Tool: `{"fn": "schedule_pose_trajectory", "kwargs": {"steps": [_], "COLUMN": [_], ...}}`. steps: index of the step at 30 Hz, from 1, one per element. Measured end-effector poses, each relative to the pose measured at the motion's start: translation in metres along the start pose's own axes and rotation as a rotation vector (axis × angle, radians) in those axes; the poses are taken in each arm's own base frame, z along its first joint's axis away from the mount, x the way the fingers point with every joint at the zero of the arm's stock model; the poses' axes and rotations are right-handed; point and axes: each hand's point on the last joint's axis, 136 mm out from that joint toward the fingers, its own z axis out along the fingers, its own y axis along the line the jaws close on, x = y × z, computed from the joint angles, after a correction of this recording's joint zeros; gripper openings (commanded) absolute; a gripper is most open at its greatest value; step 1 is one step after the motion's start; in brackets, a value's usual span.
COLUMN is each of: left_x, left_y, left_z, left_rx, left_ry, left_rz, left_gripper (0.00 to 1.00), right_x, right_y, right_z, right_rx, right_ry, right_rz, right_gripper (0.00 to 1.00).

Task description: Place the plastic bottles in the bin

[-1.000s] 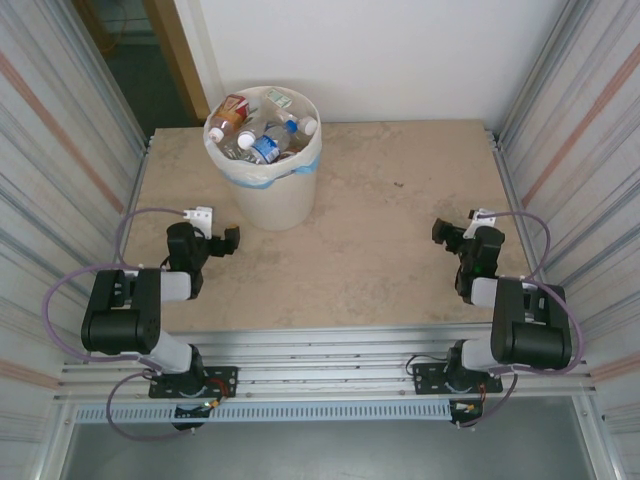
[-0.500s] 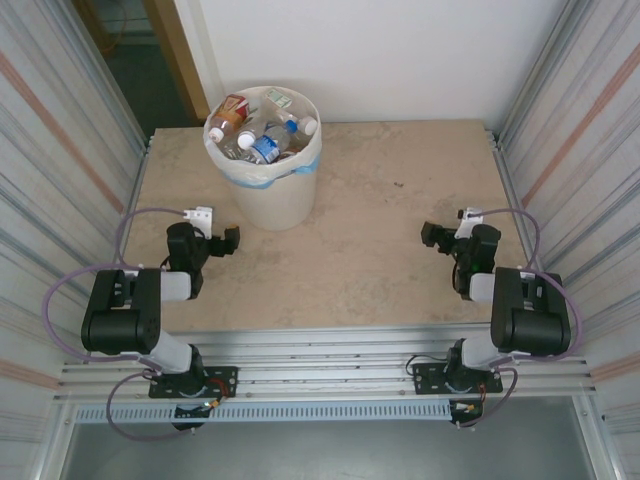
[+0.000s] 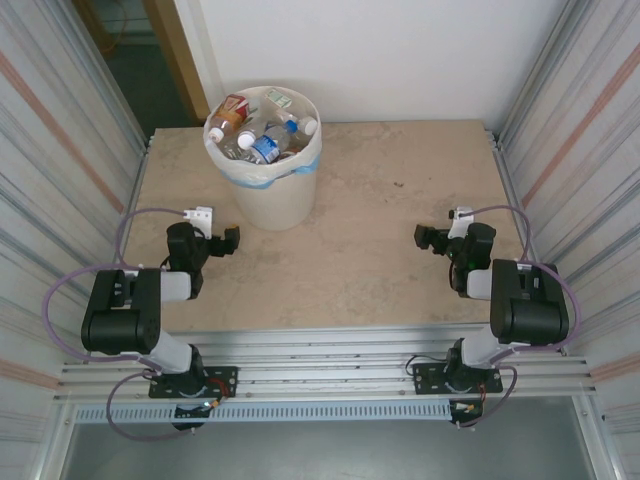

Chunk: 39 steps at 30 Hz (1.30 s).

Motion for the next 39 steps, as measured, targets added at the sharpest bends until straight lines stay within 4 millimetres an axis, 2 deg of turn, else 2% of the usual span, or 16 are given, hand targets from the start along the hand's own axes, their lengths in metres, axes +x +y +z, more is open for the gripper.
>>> {"fn": "schedule_pose_trajectory", "kwargs": {"steps": [7,14,19,29,39], "left_x": [0.0,0.0,0.0,0.0,0.0], "left_y": [0.0,0.0,0.0,0.0,0.0], "left_z": [0.0,0.0,0.0,0.0,0.0], "left_rx": [0.0,0.0,0.0,0.0,0.0], "left_ry": [-0.001,0.0,-0.001,0.0,-0.001], "left_rz": [0.0,0.0,0.0,0.0,0.0], "left_gripper": [0.99,0.99,0.99,0.99,0.99], "right_x": [-0.003,-0.006,-0.006,-0.005,-0.005], "right_y": [-0.009,-0.024,-0.026,-0.016,-0.017], "right_z": [0.005,0.003,0.002,0.004,0.004], "right_rx": [0.144,0.251,0.263,0.166,0.172], "right_ry": [0.001,-0.01,-0.012,-0.004,-0.002], "right_rz": [-0.026,-0.029,-0.029,-0.018,-0.017], "right_gripper": [0.98,0.98,0.98,0.98,0.98]}}
